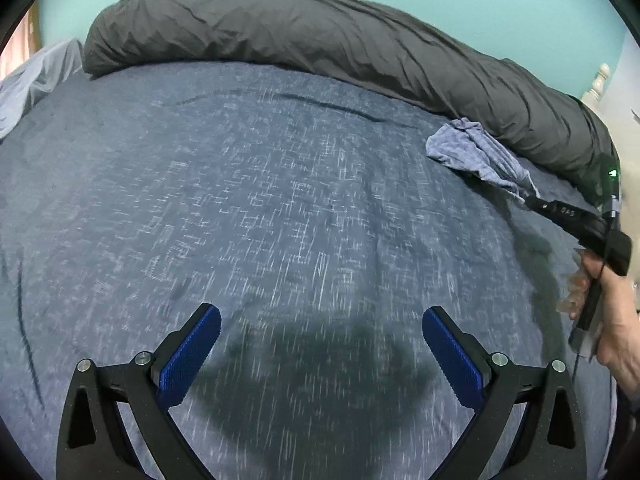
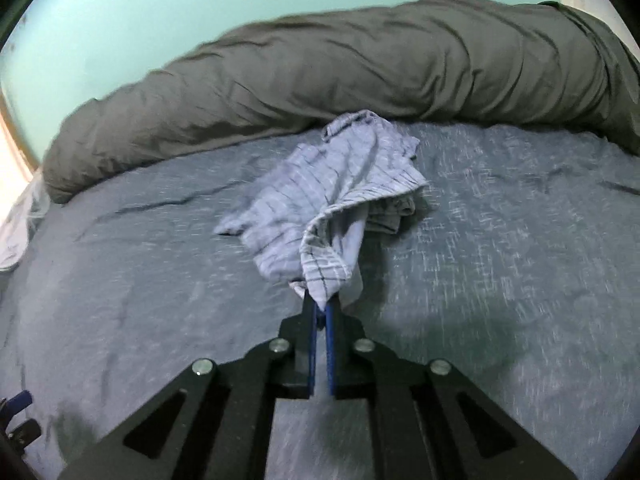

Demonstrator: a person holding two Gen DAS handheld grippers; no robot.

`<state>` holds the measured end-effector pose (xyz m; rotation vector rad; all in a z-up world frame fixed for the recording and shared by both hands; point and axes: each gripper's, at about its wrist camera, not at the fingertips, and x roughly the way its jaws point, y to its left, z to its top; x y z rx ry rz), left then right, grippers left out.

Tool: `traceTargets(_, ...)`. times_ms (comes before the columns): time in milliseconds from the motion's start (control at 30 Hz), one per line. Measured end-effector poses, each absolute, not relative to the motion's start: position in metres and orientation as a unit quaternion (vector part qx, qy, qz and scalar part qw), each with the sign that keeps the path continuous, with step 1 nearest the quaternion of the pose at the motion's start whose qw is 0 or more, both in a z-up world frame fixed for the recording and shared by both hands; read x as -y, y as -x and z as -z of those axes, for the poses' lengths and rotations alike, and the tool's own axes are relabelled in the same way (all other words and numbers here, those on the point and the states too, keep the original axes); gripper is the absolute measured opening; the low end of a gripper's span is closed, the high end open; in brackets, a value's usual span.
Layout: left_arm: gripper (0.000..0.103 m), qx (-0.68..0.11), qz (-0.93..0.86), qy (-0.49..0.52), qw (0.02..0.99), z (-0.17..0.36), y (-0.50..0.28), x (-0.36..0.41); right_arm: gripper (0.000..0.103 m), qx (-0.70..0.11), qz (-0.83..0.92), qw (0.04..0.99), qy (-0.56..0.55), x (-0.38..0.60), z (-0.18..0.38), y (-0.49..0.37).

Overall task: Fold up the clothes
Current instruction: 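Reach the right tool to the checked shirt and grasp its edge, then drag the checked shirt toward the body with the right tool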

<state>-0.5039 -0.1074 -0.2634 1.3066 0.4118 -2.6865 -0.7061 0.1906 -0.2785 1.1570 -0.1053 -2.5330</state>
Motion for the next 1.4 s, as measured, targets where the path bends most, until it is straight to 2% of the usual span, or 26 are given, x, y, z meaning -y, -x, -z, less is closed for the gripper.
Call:
traceTargets(333,0.103,-0.134,0.900,-0.410,0.063,0.237,0.432,0.095,0.003,0.063,0.897,0.240,-0.366,-0.193,0.230,0.603)
traceTargets(833,0.103,-0.121,0.915,-0.380,0.057,0.233,0.328,0.091,0.003,0.111,0.886,0.317,-0.321,-0.200,0.221,0.440)
traceTargets(1100,0.103,-0.133,0.920,-0.365,0.053,0.233,0.268,0.093,0.003,0.096,0.881,0.342,-0.314,-0.188,0.218,0.370)
traceTargets(1400,0.103,-0.144,0.926,-0.345,0.059,0.205,0.174,0.098,0.003,0.076,0.887,0.336,-0.309,-0.176,0.195,0.273)
